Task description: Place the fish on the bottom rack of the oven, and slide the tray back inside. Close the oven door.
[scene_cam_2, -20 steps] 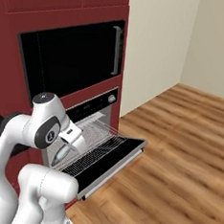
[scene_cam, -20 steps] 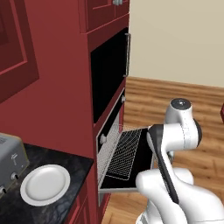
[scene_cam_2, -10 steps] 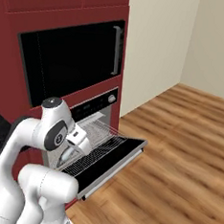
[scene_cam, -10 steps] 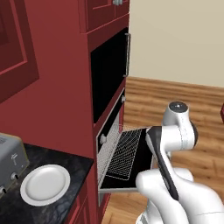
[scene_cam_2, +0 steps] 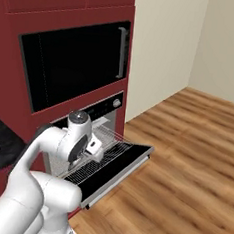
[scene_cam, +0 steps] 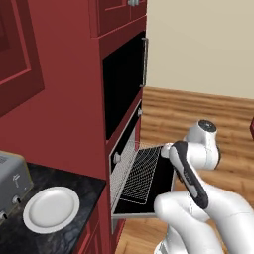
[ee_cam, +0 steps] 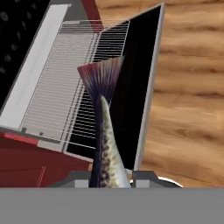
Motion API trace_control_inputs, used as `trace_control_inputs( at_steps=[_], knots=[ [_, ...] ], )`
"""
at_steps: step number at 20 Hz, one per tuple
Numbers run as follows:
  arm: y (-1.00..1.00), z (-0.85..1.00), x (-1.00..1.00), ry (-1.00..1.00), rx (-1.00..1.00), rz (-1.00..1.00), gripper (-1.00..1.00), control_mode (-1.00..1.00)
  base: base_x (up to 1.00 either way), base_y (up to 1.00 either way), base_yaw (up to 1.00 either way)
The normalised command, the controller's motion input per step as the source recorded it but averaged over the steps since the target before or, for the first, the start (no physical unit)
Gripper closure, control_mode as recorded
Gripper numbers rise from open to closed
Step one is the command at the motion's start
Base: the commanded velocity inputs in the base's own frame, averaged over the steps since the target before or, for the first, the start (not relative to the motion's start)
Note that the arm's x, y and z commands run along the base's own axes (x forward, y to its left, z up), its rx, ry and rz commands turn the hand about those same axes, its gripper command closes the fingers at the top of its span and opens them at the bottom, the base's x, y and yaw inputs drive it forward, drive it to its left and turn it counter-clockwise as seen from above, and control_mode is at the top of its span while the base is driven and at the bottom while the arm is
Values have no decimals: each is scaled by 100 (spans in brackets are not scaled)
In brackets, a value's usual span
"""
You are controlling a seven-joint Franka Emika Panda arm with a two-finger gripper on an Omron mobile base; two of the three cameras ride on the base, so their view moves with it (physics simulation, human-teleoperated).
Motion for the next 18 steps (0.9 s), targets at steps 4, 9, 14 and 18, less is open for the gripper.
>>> trace_control_inputs(
  at_steps=[4, 9, 14, 18],
  knots=[
    [3, -25, 56, 0, 20, 0, 100, -100, 0, 0, 0],
    [27, -34, 50, 0, 7, 0, 100, -100, 0, 0, 0],
    [29, -44, 53, 0, 3, 0, 100, -100, 0, 0, 0],
    [11, -56, 22, -7, 1, 0, 100, -100, 0, 0, 0]
  ],
)
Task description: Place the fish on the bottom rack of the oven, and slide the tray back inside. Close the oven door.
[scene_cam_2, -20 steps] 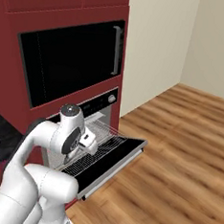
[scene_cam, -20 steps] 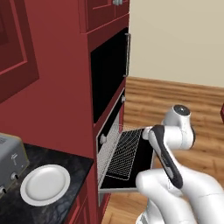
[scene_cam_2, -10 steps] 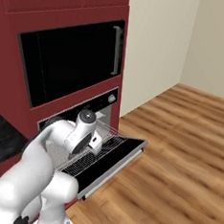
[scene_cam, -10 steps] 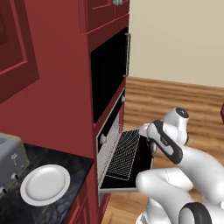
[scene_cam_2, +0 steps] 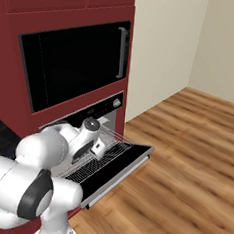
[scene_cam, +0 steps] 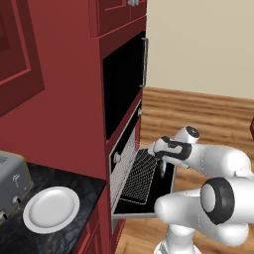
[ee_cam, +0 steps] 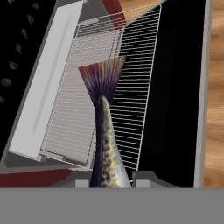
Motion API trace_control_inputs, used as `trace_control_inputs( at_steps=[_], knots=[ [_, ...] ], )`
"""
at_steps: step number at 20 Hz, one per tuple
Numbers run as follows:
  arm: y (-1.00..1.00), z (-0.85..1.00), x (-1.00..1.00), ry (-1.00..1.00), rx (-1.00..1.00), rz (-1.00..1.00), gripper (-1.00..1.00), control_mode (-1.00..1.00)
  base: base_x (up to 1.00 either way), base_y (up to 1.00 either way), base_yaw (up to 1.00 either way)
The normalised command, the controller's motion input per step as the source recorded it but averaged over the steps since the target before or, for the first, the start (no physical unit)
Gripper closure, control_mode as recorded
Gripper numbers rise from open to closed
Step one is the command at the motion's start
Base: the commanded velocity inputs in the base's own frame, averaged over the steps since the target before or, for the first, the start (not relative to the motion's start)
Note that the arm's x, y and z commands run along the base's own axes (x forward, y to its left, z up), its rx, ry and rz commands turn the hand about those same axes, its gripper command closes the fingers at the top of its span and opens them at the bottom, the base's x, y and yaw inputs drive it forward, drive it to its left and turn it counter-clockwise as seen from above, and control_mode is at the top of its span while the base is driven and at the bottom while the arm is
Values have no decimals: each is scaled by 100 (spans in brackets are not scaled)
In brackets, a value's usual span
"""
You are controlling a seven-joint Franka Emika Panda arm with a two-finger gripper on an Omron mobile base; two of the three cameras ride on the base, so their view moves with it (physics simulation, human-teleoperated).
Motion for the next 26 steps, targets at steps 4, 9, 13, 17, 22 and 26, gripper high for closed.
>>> trace_control_inputs(
  at_steps=[4, 9, 13, 17, 22, 26],
  knots=[
    [0, -48, 3, -13, 2, 0, 100, -100, 0, 0, 0],
    [0, -31, 10, -7, 2, 0, 100, -100, 0, 0, 0],
    [0, -24, 16, -4, 3, 0, 100, -100, 0, 0, 0],
    [0, -21, 31, 0, 3, 1, 100, -100, 0, 0, 0],
    [-3, -21, 33, 0, 4, 0, 100, -100, 0, 0, 0],
    [-7, -23, 27, 0, 4, 0, 100, -100, 0, 0, 0]
  ],
)
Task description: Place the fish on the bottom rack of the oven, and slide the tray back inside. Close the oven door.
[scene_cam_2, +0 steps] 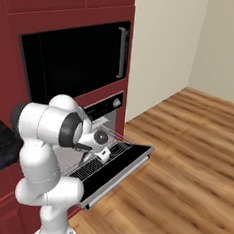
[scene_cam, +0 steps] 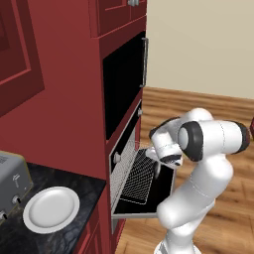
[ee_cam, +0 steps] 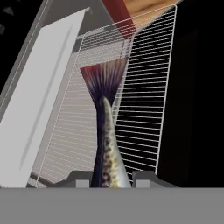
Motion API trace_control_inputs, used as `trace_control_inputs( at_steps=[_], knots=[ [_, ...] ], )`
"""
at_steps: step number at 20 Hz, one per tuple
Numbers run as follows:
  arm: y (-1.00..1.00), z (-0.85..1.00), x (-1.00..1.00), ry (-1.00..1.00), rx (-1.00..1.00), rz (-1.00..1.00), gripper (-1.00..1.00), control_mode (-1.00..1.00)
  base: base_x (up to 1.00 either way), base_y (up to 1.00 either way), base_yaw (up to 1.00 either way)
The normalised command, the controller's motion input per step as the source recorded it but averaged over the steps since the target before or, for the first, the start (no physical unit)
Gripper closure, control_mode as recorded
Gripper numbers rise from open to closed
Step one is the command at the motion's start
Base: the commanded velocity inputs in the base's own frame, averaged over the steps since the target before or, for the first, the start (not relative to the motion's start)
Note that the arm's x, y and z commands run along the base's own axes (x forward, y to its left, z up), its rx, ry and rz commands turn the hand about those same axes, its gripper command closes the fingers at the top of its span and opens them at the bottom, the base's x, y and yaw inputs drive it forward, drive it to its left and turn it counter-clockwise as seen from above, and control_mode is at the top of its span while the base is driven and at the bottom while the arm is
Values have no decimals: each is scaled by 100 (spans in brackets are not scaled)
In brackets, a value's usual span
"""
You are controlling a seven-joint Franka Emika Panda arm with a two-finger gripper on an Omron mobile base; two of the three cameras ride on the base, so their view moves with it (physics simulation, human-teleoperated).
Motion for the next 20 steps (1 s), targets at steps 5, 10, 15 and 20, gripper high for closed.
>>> trace_control_inputs(
  at_steps=[5, 10, 15, 20],
  knots=[
    [-4, -28, 29, 0, 4, 0, 100, -100, 0, 0, 0],
    [0, -22, 45, 0, 4, 2, 100, -100, 0, 0, 0],
    [0, -20, 53, 0, 4, 2, 100, -100, 0, 0, 0],
    [0, -23, 45, 0, 3, 2, 100, -100, 0, 0, 0]
  ],
)
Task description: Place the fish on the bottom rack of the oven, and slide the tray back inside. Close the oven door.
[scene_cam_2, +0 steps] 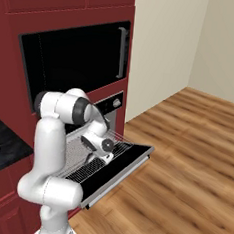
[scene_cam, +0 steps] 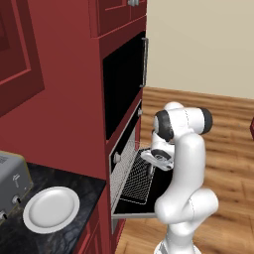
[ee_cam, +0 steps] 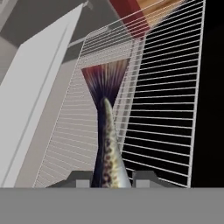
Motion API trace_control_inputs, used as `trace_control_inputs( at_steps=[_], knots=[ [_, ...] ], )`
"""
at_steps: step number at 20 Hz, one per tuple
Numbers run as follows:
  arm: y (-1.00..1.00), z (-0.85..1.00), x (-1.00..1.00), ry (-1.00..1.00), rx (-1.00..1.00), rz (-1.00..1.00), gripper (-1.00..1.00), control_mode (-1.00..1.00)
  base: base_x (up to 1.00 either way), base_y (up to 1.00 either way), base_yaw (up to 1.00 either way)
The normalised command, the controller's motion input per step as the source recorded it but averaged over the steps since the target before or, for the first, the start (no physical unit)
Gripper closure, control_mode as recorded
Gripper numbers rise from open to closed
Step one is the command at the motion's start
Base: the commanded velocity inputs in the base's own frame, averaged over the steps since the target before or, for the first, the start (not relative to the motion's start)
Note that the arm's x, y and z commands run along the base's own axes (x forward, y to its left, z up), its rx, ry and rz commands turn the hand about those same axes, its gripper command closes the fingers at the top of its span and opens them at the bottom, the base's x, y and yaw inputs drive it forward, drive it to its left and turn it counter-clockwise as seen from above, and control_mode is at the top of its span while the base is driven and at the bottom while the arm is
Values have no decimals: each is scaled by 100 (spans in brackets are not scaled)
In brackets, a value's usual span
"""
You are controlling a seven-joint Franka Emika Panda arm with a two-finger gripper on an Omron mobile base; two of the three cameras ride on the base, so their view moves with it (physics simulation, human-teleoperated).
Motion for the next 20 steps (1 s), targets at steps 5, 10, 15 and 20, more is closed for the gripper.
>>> trace_control_inputs(
  at_steps=[5, 10, 15, 20],
  knots=[
    [0, -26, 40, 0, 1, 1, 100, -100, 0, 0, 0],
    [0, -28, 36, 0, 0, 0, 100, -100, 0, 0, 0],
    [0, -27, 32, 0, 0, 0, 100, -100, 0, 0, 0],
    [0, -28, 30, 0, 0, 0, 100, -100, 0, 0, 0]
  ],
)
